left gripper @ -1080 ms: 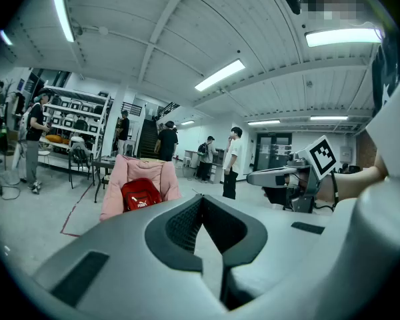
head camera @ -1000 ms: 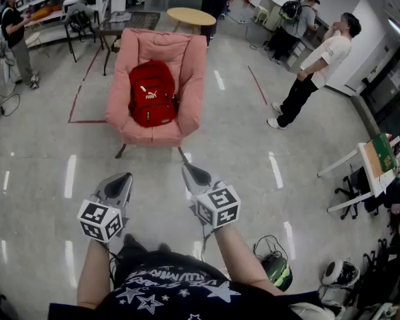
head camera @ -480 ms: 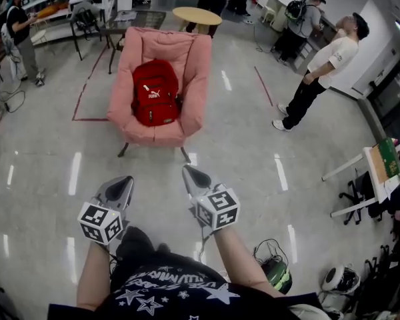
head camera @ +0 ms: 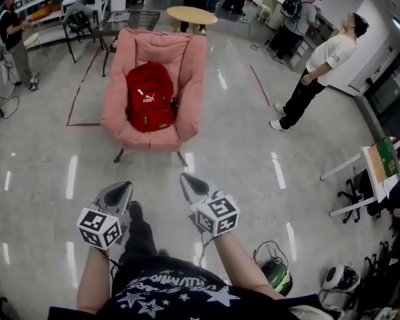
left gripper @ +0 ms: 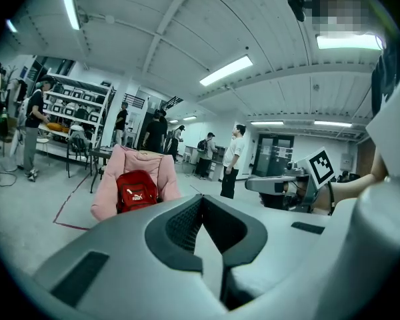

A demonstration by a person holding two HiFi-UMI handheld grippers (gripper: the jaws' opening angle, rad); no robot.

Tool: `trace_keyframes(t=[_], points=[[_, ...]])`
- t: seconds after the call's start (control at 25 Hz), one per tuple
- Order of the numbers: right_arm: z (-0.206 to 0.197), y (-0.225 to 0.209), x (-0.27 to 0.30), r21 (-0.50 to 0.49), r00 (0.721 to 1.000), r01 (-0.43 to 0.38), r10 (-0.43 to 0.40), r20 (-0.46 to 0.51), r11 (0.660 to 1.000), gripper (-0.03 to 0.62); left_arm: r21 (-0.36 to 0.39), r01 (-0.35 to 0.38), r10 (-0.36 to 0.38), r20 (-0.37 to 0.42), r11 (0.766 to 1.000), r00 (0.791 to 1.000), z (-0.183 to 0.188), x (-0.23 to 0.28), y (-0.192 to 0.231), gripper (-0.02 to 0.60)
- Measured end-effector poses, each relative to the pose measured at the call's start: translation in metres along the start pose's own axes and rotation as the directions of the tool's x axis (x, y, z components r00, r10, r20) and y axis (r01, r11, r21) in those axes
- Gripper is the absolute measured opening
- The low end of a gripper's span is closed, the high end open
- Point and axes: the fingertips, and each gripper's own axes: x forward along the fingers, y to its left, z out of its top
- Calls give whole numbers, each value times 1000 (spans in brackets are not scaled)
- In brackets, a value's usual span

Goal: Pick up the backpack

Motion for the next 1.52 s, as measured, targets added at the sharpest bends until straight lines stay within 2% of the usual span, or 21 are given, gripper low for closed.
trace_keyframes(t=[0.16, 0.36, 0.52, 0.8, 1.12, 1.32, 1.52], points=[[1, -32, 31, 17, 998, 57, -56, -13, 998, 0, -11, 8, -8, -10, 1000, 1000, 6, 31, 31, 8], [4, -62, 87, 40, 996, 84, -83, -30, 996, 0, -49, 23, -25, -24, 999, 999, 10, 74, 86, 8], [14, -94, 137, 56, 992, 120, -118, -38, 991, 0, -61, 40, -42, -30, 997, 999, 31, 116, 136, 8], [33, -154, 226, 137, 978, 207, -201, -54, 969, 0, -75, 63, -70, -87, 995, 994, 63, 182, 218, 8], [47, -202, 305, 154, 953, 296, -281, -112, 943, 0, -151, 68, -87, -124, 986, 988, 79, 229, 301, 9], [50, -218, 332, 154, 941, 331, -314, -127, 931, 0, -186, 66, -92, -133, 980, 987, 83, 254, 337, 9], [41, -232, 343, 153, 935, 339, -314, -166, 928, 0, -226, 85, -126, -174, 970, 977, 73, 276, 345, 9]])
